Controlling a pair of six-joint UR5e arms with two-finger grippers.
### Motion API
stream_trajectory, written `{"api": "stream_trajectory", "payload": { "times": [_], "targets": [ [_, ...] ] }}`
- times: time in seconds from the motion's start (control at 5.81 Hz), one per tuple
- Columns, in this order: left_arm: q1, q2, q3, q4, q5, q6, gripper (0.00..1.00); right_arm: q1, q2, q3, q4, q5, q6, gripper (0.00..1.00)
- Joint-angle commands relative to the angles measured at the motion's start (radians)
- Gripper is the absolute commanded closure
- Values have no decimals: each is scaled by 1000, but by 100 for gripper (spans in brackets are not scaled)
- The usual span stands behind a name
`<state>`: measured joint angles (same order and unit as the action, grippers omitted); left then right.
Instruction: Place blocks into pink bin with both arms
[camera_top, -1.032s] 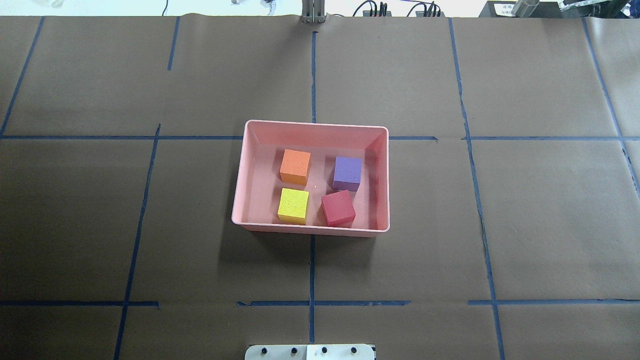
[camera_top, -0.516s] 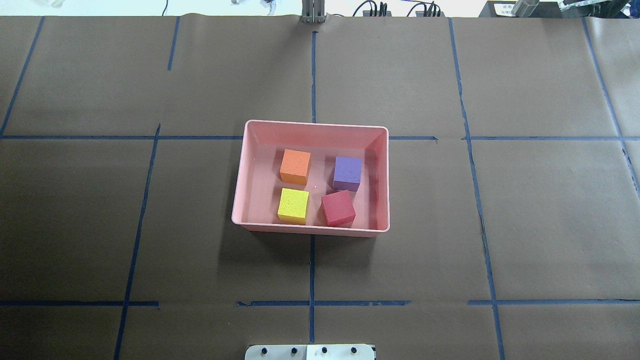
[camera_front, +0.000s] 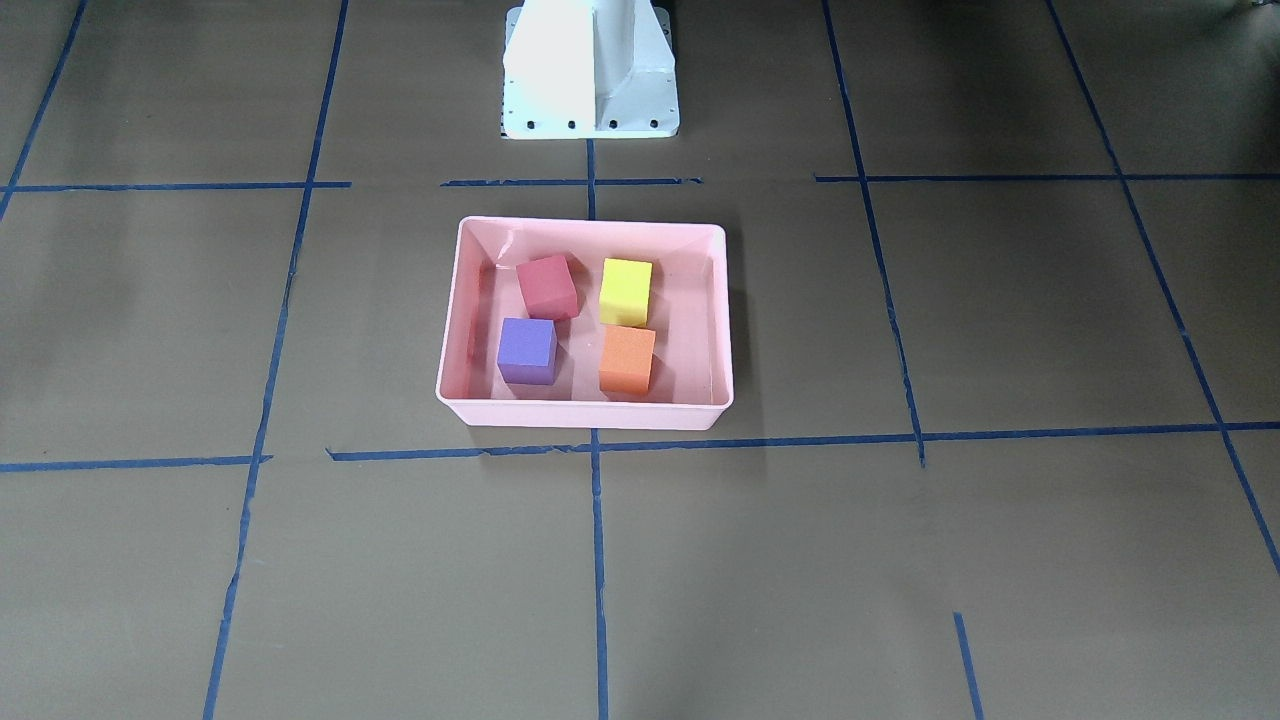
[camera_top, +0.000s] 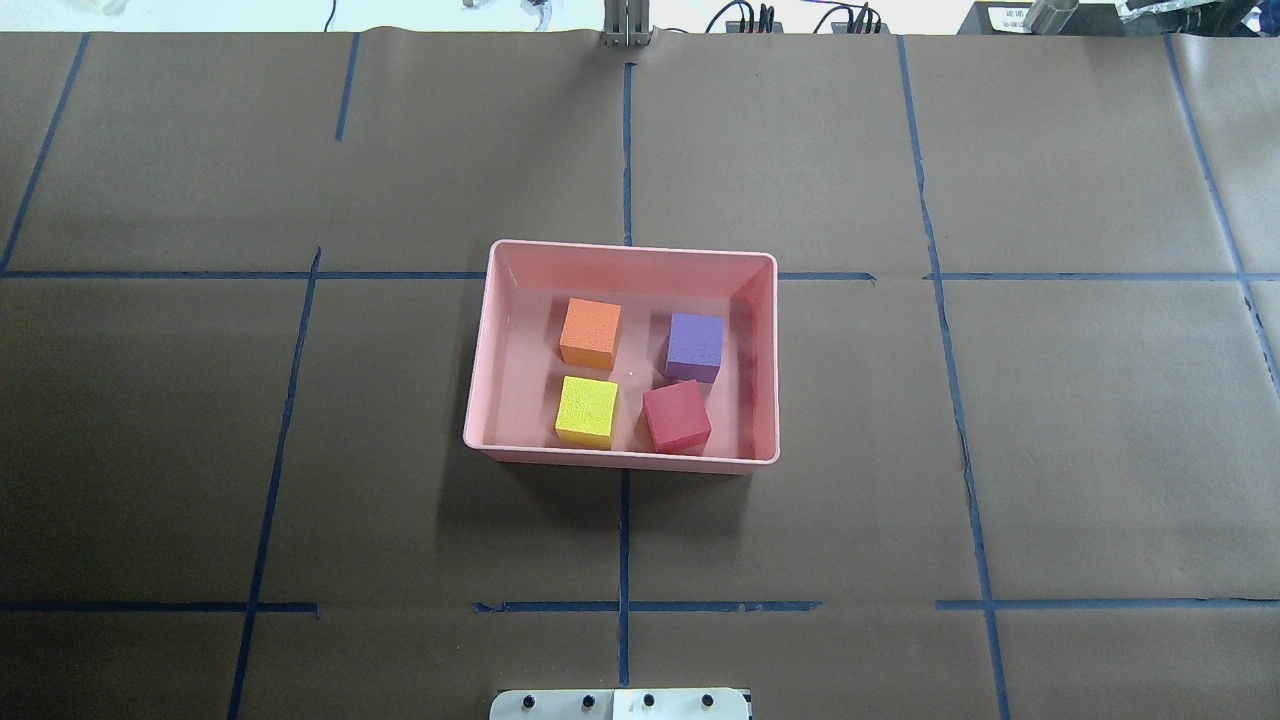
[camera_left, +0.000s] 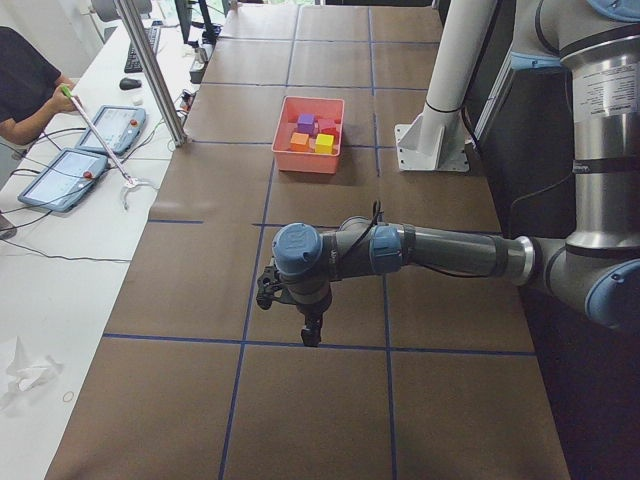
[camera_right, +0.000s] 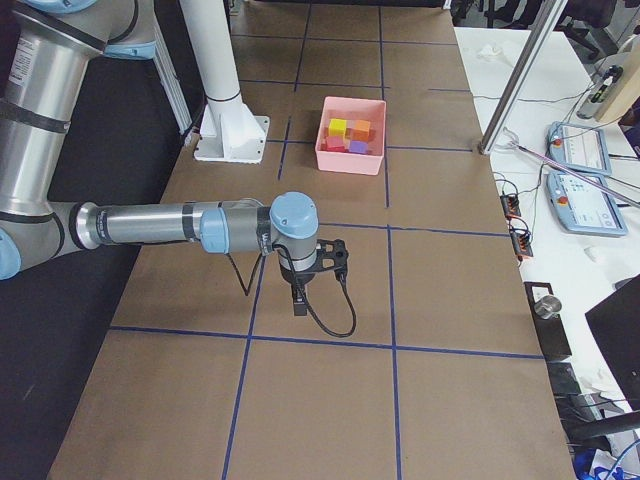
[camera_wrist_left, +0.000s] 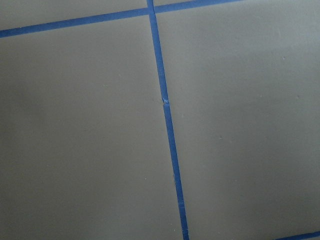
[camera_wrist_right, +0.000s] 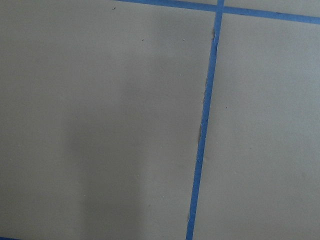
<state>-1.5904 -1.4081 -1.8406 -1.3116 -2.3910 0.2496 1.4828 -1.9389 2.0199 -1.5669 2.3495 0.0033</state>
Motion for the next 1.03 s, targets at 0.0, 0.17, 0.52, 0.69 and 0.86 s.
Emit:
{"api": "stream_trajectory", "payload": {
  "times": [0.0, 0.17, 0.52, 0.69, 0.86],
  "targets": [
    [-22, 32, -25, 3, 0, 5, 0, -3, 3, -3, -1, 4, 0, 0],
    [-23, 37, -49, 6, 6, 4, 0, -3, 3, -1, -1, 4, 0, 0],
    [-28, 79, -52, 0, 13, 2, 0, 1, -3, 3, 1, 5, -2, 0],
    [-28, 83, -51, -3, 24, 4, 0, -1, -3, 2, 1, 2, -2, 0],
    [-31, 83, -61, -14, 58, 4, 0, -1, -3, 3, 1, 2, -3, 0]
  ]
}}
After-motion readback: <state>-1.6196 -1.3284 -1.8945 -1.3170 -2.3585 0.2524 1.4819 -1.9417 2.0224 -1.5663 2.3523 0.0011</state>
